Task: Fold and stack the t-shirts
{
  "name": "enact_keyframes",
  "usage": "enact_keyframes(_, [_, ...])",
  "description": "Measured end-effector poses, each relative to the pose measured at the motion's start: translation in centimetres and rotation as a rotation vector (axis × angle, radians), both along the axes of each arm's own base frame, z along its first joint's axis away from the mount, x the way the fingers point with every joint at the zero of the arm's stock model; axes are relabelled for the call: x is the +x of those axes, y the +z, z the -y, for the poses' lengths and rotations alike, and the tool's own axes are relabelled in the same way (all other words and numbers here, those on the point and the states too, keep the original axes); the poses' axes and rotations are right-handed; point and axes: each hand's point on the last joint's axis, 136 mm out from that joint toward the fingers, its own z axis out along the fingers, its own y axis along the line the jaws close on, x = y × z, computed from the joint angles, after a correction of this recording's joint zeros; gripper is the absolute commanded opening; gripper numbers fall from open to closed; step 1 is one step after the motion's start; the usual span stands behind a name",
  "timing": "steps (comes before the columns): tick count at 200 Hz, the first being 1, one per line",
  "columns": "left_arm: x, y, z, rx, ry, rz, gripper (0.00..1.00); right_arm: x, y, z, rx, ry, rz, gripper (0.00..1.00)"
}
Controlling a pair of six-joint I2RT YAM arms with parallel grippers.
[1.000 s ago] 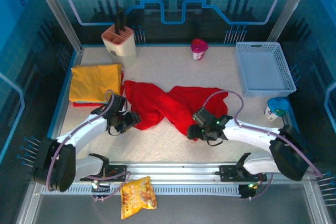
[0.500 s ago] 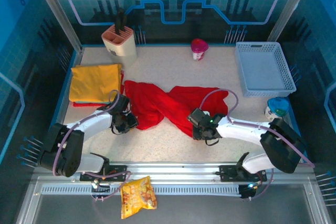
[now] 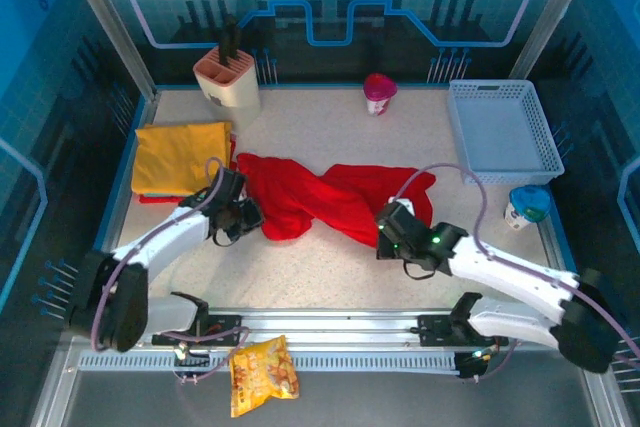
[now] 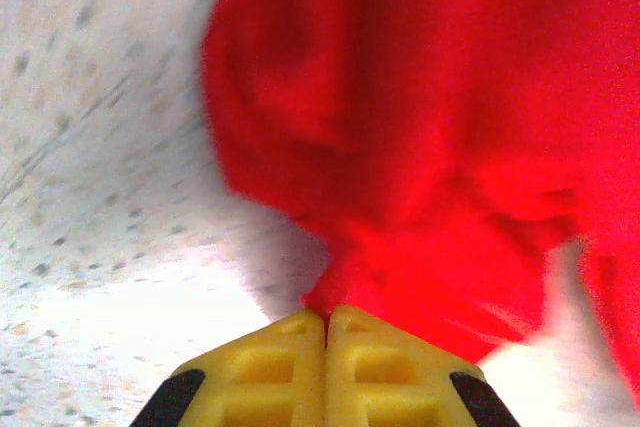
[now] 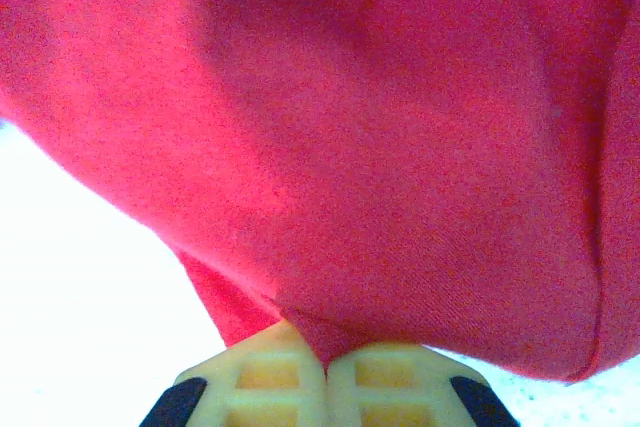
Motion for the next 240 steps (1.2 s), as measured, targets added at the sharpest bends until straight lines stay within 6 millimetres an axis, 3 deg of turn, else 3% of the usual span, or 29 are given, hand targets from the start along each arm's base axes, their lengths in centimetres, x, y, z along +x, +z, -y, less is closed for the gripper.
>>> enact_keyframes(27, [1.6,8.3,0.4,-0.047,-0.017,0.221,0.00,1.3,5.5,1.6,0.083,-0.014,0.165,0.01])
enact_keyframes(72, [1.8,22.0,0.3,-0.079,-0.040,0.503,0.00,3.8,13.1,5.3,0.116,-0.073,0.329,0.00])
enact_keyframes(109, [1.5,30.4,0.2,-0.095,-0.061,0.652,0.00,5.5,19.1,6.0,0.149,-0.044,0.416,0.00])
enact_keyframes(147, [1.0,38.3,-0.2,-0.059,-0.087,0.815,0.00,6.7,22.7,5.9,0.187,-0.001,0.460,0.00])
enact_keyframes(184, [1.2,43.1,-0.2,-0.032,-0.111,0.915,0.00,7.0,25.6,6.3,0.202,0.003,0.509,0.00])
enact_keyframes(211, [1.0,43.7,0.1,-0.036,-0.135,0.920,0.00,6.1,27.8,6.1,0.216,0.042,0.562,0.00])
enact_keyframes(240, [-0.4,44.3,0.1,-0.050,-0.158,0.926,0.00,3.7,29.3,6.4,0.218,0.082,0.621,0.00])
